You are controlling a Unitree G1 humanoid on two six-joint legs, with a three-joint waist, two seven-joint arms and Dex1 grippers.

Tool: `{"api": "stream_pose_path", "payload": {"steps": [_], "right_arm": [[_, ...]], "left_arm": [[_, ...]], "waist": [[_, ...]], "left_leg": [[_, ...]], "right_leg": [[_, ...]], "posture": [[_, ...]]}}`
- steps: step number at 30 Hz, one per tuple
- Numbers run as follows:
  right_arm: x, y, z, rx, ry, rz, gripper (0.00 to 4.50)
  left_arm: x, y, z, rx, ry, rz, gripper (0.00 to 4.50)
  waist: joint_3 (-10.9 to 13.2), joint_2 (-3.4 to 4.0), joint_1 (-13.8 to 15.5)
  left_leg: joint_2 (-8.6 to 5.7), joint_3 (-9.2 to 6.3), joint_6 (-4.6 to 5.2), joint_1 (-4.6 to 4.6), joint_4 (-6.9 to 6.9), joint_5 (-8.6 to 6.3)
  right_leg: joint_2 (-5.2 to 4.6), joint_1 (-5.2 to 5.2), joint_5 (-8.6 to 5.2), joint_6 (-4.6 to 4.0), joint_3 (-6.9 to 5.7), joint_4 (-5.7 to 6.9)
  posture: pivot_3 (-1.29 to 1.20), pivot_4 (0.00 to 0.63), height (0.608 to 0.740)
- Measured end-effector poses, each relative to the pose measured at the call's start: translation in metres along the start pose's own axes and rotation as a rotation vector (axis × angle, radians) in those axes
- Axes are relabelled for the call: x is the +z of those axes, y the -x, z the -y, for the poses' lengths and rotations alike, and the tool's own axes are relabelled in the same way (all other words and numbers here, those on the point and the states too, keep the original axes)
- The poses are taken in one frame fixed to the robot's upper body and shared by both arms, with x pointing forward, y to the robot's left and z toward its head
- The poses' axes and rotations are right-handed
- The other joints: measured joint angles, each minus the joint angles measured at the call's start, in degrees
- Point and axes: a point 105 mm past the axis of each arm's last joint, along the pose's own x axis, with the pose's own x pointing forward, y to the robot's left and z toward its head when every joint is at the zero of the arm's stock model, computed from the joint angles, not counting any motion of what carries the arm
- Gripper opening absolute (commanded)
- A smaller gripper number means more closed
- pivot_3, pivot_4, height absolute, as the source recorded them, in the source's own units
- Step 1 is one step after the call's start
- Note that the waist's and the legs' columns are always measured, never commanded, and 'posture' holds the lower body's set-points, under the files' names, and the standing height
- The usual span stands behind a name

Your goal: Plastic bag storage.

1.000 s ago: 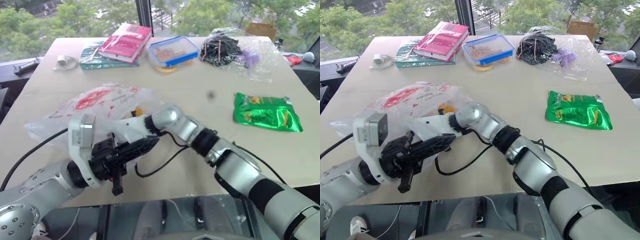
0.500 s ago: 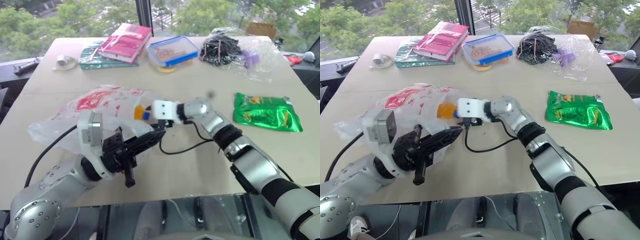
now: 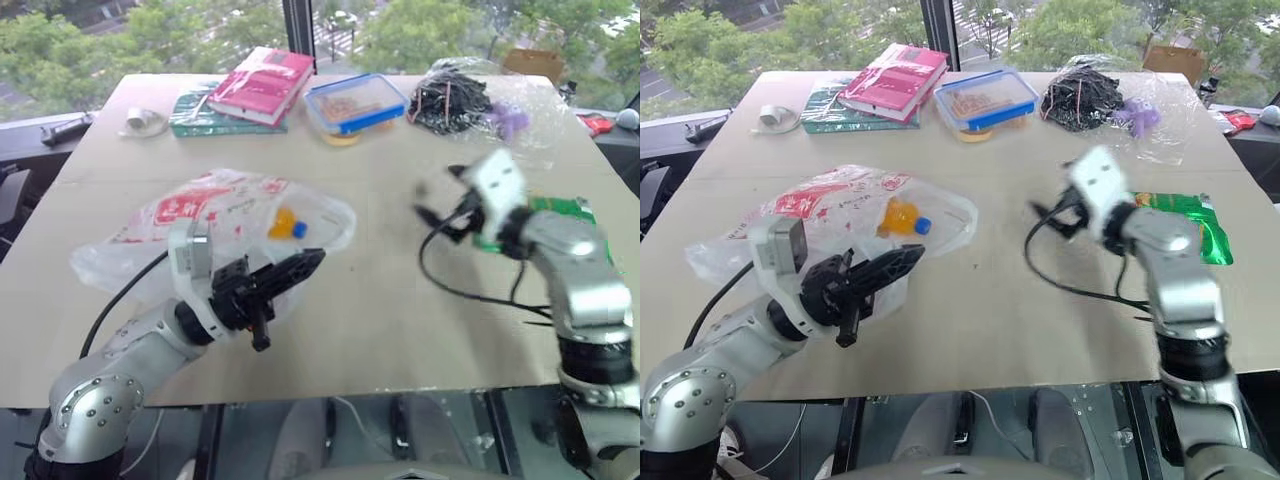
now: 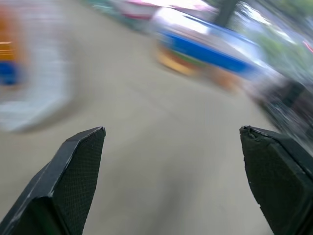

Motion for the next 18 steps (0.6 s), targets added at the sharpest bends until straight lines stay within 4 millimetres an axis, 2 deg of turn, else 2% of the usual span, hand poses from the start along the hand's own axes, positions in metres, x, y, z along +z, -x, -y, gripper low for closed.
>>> {"api": "stream_pose_path", "payload": {"steps": [1,3,5,8,11,14,18], "right_arm": [[-0.004,0.007,0.013,-0.058,-0.038,-0.015,4.43],[-0.021,0.043,0.058,-0.258,-0.083,-0.110,4.43],[-0.031,0.072,0.092,-0.404,-0.105,-0.188,4.43],[-0.041,0.091,0.116,-0.497,-0.174,-0.239,4.43],[-0.066,0.097,0.128,-0.489,-0.340,-0.300,4.43],[-0.083,0.092,0.130,-0.404,-0.546,-0.310,4.43],[-0.098,0.096,0.139,-0.390,-0.588,-0.347,4.43]], "left_arm": [[-0.001,0.000,0.000,0.001,0.000,-0.001,0.00],[-0.002,-0.001,-0.001,-0.012,0.001,-0.003,0.00],[-0.002,-0.001,-0.004,-0.010,0.006,0.004,0.00],[0.001,-0.003,-0.005,-0.024,-0.003,0.008,0.00],[0.001,-0.005,-0.006,-0.035,-0.007,0.004,0.00],[0.003,-0.009,-0.006,-0.044,-0.012,0.000,0.00],[0.003,-0.010,-0.005,-0.042,0.004,-0.007,0.00]], "waist": [[0.0,0.00,0.1],[0.0,0.06,0.5],[0.0,0.09,0.6],[0.0,0.10,-0.1],[0.0,0.10,-0.7],[0.0,0.10,-0.9],[0.0,0.11,-0.8]], "left_leg": [[-0.02,0.01,0.00,0.01,0.00,0.00],[-0.12,0.04,0.05,-0.01,-0.01,-0.03],[-0.13,0.10,0.07,0.01,-0.01,-0.04],[-0.07,0.20,0.08,0.10,-0.01,-0.04],[-0.08,0.27,0.11,0.28,-0.01,-0.05],[-0.08,0.45,0.23,0.67,-0.06,-0.13],[-0.05,0.50,0.27,0.69,-0.08,-0.15]], "right_leg": [[0.00,0.00,0.00,0.00,0.00,0.00],[0.00,-0.01,0.00,0.00,0.02,-0.04],[0.01,-0.01,0.00,0.00,0.06,-0.04],[0.12,0.03,-0.01,0.00,0.19,-0.04],[0.11,0.21,-0.01,0.00,0.29,-0.04],[0.11,0.51,-0.05,-0.04,0.50,-0.05],[0.11,0.52,-0.03,0.02,0.55,-0.07]], "posture": [[0.00,0.150,0.740],[0.00,0.150,0.740],[0.00,0.150,0.740],[0.00,0.150,0.740],[0.00,0.150,0.740],[0.00,0.150,0.740],[0.00,0.150,0.740]]}}
